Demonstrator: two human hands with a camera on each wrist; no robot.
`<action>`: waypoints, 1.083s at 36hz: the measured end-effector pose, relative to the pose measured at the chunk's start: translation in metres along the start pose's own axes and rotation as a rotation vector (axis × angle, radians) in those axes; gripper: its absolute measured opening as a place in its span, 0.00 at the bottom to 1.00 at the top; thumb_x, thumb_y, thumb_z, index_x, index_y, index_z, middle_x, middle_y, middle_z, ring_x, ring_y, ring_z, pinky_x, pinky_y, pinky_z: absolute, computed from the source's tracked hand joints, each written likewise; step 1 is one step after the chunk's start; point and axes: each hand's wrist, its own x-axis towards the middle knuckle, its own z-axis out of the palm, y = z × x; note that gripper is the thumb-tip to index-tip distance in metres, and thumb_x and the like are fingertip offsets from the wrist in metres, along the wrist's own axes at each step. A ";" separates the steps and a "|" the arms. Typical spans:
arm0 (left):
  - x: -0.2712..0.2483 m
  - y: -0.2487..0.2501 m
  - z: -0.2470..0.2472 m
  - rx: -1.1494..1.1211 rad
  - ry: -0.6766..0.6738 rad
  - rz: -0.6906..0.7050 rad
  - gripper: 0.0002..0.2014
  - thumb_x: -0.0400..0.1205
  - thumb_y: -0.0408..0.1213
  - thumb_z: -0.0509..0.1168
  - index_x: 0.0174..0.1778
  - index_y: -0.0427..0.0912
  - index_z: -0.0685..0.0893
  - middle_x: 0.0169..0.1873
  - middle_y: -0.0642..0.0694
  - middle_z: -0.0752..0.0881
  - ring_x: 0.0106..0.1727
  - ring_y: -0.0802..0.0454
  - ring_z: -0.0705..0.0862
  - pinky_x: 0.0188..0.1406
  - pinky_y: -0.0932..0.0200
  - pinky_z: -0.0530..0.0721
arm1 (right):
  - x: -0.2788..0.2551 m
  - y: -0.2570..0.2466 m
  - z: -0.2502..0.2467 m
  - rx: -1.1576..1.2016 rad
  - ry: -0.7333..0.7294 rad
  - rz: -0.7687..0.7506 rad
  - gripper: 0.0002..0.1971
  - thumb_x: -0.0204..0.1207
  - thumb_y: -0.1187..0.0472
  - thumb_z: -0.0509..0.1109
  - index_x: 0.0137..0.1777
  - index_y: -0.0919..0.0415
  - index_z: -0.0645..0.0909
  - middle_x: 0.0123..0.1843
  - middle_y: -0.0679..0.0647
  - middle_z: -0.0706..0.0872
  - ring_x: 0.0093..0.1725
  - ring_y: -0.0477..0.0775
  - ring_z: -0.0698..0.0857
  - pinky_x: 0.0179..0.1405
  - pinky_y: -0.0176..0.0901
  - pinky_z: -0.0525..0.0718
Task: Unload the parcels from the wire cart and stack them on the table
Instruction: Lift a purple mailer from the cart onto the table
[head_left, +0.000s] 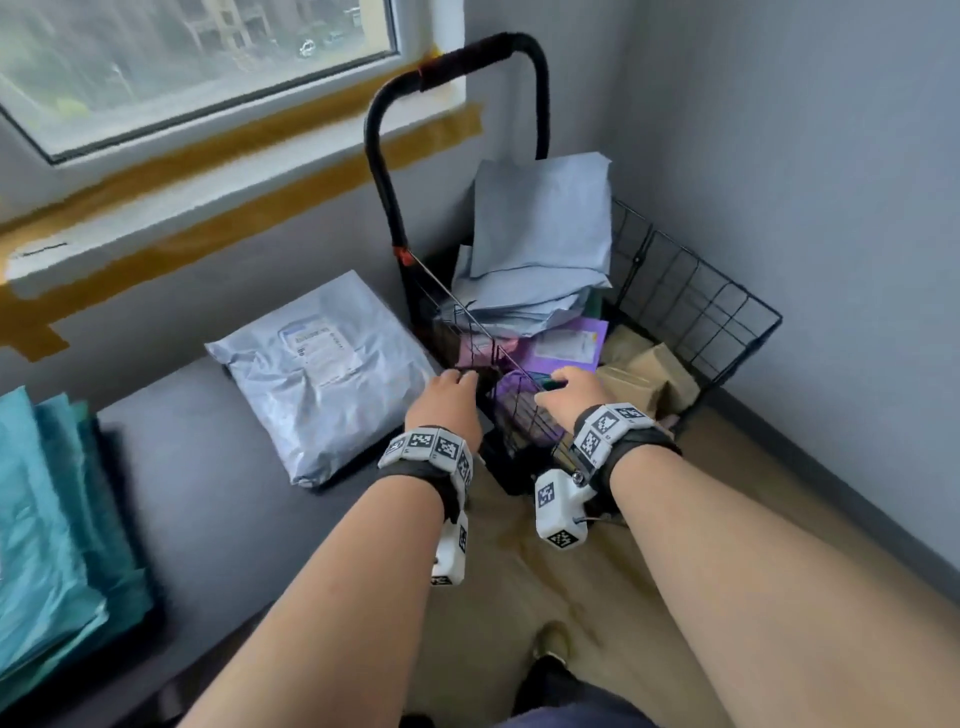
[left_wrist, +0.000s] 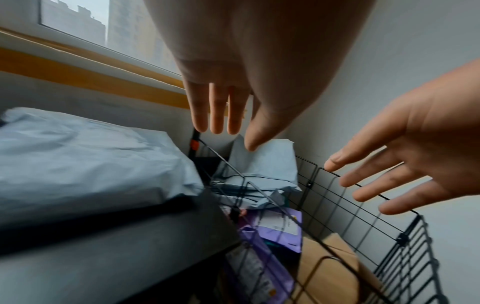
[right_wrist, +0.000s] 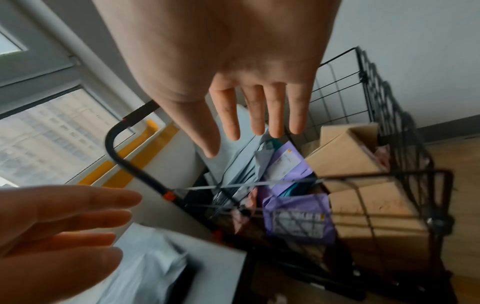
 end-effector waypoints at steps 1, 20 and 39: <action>0.006 0.015 0.003 0.000 -0.001 0.014 0.30 0.78 0.29 0.59 0.77 0.48 0.66 0.73 0.47 0.69 0.73 0.43 0.68 0.65 0.45 0.77 | 0.006 0.009 -0.011 0.008 0.005 0.009 0.22 0.75 0.58 0.71 0.68 0.61 0.79 0.68 0.58 0.82 0.66 0.61 0.81 0.67 0.48 0.78; 0.147 0.143 0.019 -0.127 -0.136 0.014 0.29 0.79 0.27 0.57 0.79 0.44 0.66 0.75 0.42 0.69 0.74 0.42 0.70 0.69 0.46 0.76 | 0.136 0.073 -0.103 -0.090 0.004 0.148 0.23 0.79 0.55 0.66 0.75 0.53 0.74 0.71 0.52 0.80 0.65 0.58 0.82 0.57 0.43 0.78; 0.273 0.167 0.049 -0.103 -0.279 -0.094 0.30 0.79 0.27 0.56 0.79 0.46 0.65 0.73 0.43 0.70 0.72 0.42 0.72 0.66 0.45 0.78 | 0.287 0.070 -0.105 -0.250 -0.169 0.164 0.18 0.80 0.58 0.66 0.69 0.58 0.77 0.68 0.57 0.82 0.63 0.60 0.83 0.54 0.43 0.78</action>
